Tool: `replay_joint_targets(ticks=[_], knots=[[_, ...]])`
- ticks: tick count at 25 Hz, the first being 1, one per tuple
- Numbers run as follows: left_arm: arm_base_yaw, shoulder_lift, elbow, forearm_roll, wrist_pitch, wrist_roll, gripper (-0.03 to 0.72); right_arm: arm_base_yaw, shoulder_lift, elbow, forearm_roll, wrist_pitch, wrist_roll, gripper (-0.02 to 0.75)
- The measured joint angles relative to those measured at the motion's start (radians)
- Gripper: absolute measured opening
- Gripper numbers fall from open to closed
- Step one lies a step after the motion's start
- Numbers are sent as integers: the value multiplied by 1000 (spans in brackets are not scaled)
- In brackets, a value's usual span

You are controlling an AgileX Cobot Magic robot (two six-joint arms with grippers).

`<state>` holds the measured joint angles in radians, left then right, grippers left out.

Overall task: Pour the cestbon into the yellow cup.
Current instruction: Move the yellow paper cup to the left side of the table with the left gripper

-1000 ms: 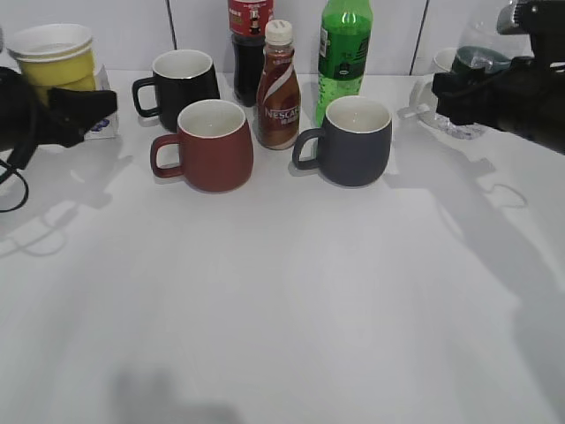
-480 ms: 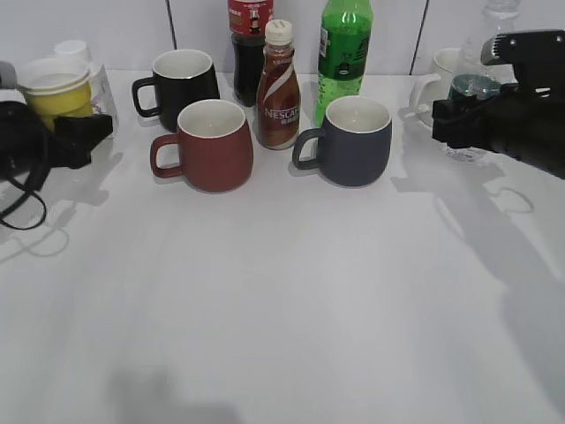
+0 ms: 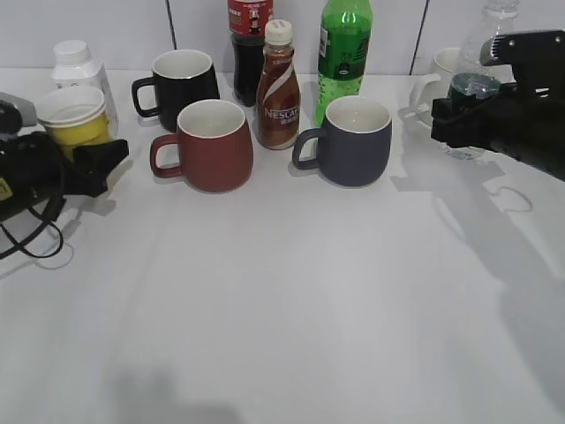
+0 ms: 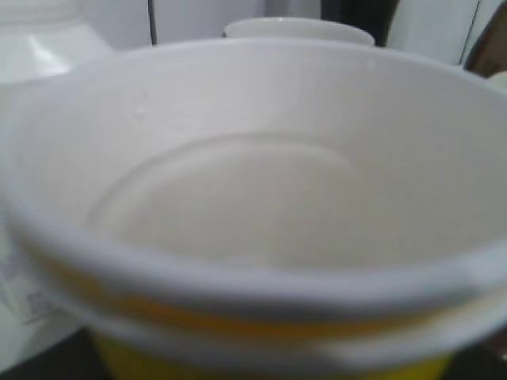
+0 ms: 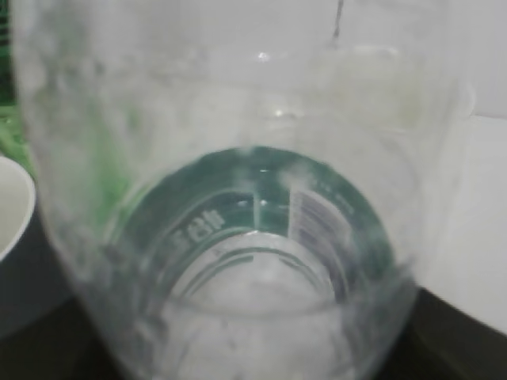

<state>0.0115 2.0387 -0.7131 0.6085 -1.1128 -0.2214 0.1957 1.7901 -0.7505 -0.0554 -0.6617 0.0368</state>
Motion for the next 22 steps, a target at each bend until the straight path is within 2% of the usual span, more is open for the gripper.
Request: replay_joint_targets(ticks=[13,15,19,22], knots=[[-32,71,-45,2,23,4,440,0,0,0,4,-2,-2,449],[-32,72,-45,0,24,5,457,0,0,0,4,-2,-2,449],[-32,72,-47,-4,35,32,543,0,0,0,4,-2,-2,449],[-32,72,-49,-4,39,37,570,0,0,0,4,-2,-2,449]])
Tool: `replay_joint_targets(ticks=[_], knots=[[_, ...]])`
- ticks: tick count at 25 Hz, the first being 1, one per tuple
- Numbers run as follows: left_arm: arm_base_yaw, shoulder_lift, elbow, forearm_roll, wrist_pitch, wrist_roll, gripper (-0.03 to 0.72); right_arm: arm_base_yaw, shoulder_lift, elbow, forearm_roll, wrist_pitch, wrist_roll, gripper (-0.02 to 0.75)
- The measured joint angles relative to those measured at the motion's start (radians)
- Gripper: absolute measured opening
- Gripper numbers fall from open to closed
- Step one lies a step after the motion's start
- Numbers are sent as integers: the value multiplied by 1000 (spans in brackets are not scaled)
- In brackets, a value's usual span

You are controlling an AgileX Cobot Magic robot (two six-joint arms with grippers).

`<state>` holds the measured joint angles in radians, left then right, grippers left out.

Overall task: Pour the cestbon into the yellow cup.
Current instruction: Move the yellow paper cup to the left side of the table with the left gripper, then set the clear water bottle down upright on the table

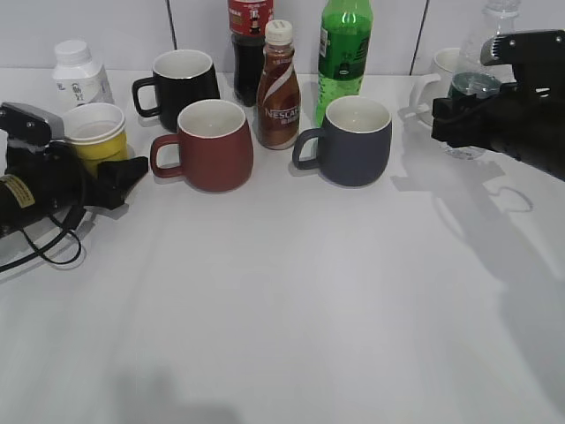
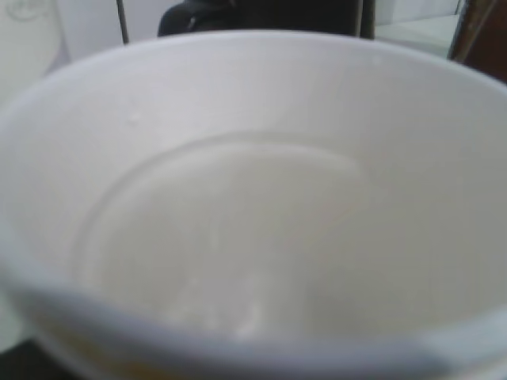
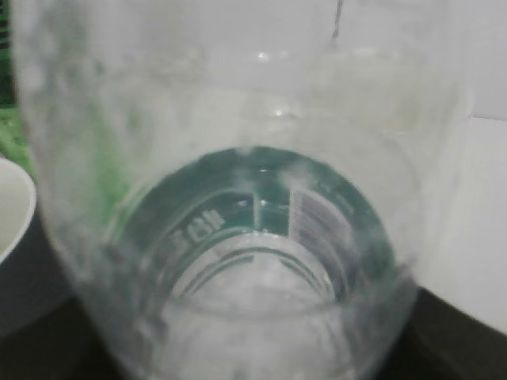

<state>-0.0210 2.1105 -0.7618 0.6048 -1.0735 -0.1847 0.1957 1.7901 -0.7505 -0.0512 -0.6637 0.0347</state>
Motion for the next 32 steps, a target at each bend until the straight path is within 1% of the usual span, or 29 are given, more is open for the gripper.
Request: replay_joint_targets(ticks=[5,12,17,19,25,30,32], knots=[[0,0,0,-1,2,1,578,0,0,0,0,0,-5,449],[0,-27,50,-24,-7,4,579,0,19,0,0,-8,-35,449],[0,-39,73,-28,-3,4,584,0,78,0,0,-89,-40,449],[0,-41,93,-33,-22,5,585,0,102,-1,0,-130,-42,449],[0,-49,168,-56,-100,5,587,0,155,-8,1,-150,-43,449],[0,-107,241,-75,-85,5,587,0,180,-9,2,-155,-43,449],[0,-131,253,-77,-80,5,587,0,181,-9,2,-155,-42,449]])
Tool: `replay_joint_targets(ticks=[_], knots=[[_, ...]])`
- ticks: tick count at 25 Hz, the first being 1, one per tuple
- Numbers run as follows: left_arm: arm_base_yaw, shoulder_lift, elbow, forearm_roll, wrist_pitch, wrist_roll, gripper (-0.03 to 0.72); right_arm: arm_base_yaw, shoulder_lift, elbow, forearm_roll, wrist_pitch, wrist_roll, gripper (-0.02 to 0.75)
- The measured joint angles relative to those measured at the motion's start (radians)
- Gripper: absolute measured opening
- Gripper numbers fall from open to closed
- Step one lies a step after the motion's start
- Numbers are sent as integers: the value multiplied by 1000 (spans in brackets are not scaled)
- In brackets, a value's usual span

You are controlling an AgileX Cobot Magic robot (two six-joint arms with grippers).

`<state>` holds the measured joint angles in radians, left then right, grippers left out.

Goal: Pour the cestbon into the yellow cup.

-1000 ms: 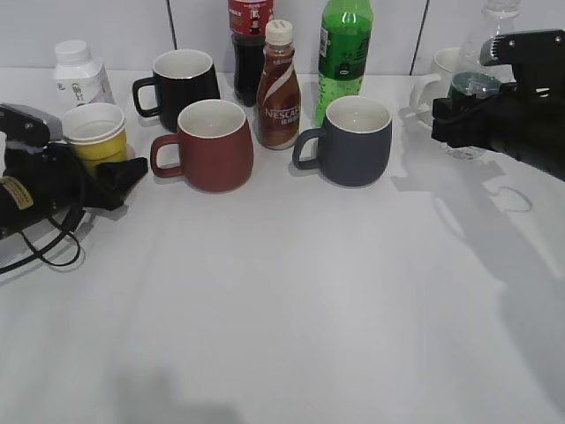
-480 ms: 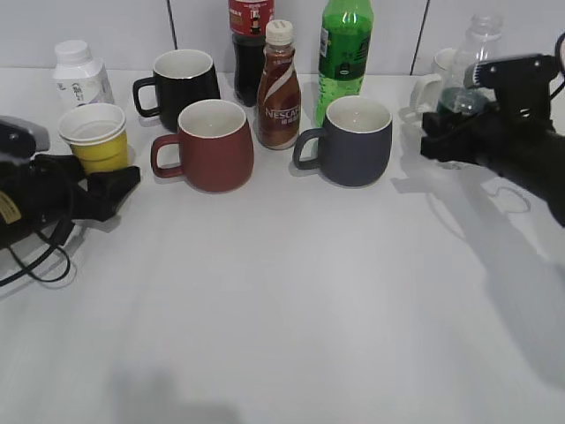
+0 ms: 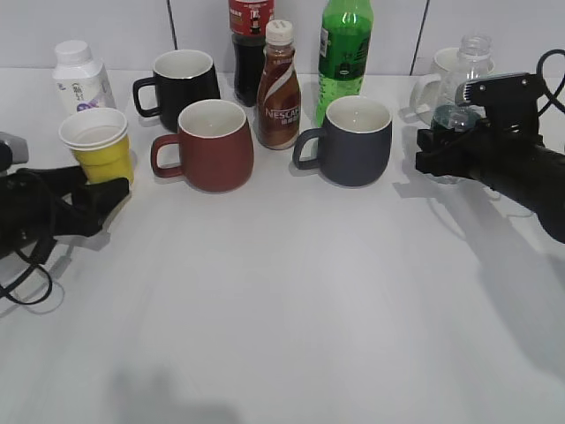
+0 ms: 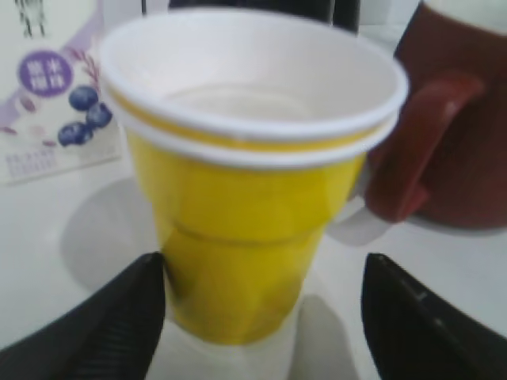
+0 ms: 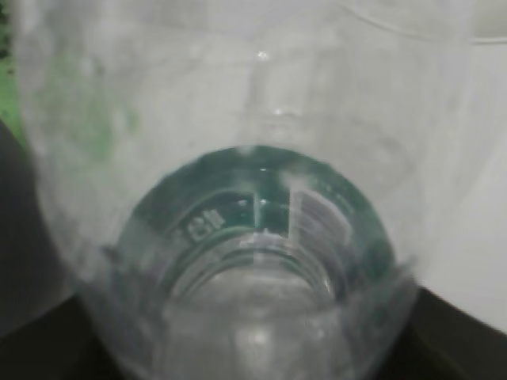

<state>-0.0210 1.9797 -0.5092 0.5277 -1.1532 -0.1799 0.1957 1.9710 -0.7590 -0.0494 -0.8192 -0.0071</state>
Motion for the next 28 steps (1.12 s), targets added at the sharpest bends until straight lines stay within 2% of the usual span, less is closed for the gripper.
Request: replay_joint_targets(ticks=[2,6,9,19,24,28], knots=[[0,-14,3,-2,6,0,587,0,0,0,0,-2,7,455],[0,-17,9,-4,25,0,587,0,4,0,12,-4,7,585],[0,-33,36,-5,29,0,587,0,4,10,67,-9,7,619],[0,-194,125,4,67,-20,587,0,-28,102,89,-16,31,626],[0,-312,131,72,175,-174,587,0,-114,183,29,-4,87,612],[-1,-422,132,128,278,-287,587,0,-216,208,9,149,109,598]])
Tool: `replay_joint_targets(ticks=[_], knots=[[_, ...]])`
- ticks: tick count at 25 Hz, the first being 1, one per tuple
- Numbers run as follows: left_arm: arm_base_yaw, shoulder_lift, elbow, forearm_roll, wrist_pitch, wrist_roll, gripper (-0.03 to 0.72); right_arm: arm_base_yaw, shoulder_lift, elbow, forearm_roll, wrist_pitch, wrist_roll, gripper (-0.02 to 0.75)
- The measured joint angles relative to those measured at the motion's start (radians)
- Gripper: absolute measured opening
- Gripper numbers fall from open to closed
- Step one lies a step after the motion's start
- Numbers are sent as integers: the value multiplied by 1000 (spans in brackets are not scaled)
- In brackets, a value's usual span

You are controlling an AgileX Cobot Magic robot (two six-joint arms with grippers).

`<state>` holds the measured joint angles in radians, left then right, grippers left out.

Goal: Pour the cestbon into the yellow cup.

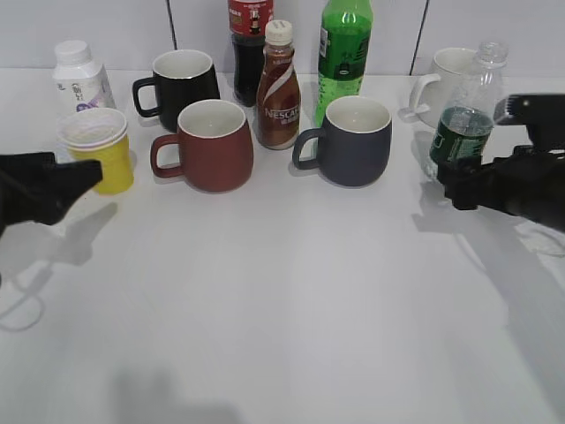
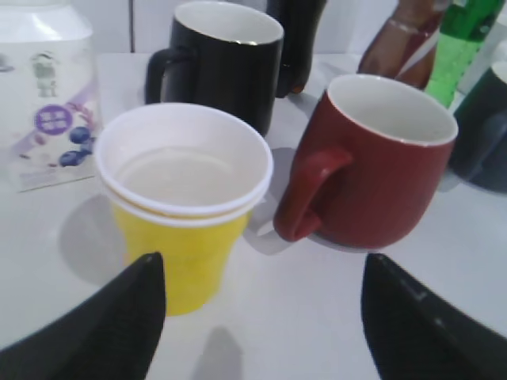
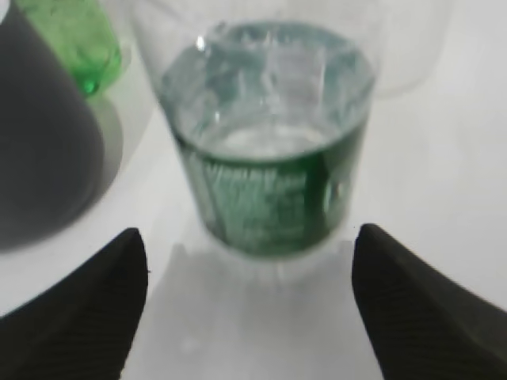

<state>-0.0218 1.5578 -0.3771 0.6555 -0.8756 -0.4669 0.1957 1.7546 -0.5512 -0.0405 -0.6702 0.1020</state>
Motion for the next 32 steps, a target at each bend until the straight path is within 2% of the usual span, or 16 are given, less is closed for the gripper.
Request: replay_joint_targets(ticks=[7,9,13,17,20,22,26,28,30,32], knots=[[0,-212,0,51,121,-171,587,0,-195,0,-54,332,51,594],[0,-272,-2,74,194,-202,587,0,-253,0,-62,421,59,594],[0,-368,-26,124,363,-346,587,0,-354,-6,-64,620,65,594],[0,-452,-42,193,479,-438,587,0,-447,-45,-49,840,64,593],[0,-496,-45,204,630,-457,582,0,-502,-89,4,1000,34,571],[0,-516,-47,161,749,-460,579,0,-539,-113,50,1106,-20,552],[0,-544,-93,-24,1004,-464,579,0,-615,-139,152,1259,-102,540],[-14,-559,-138,-76,1143,-464,578,0,-656,-142,186,1315,-128,538],[-58,-582,-189,-109,1300,-435,573,0,-697,-142,210,1366,-158,538],[-132,-608,-250,-177,1467,-328,569,0,-743,-143,220,1420,-183,538]])
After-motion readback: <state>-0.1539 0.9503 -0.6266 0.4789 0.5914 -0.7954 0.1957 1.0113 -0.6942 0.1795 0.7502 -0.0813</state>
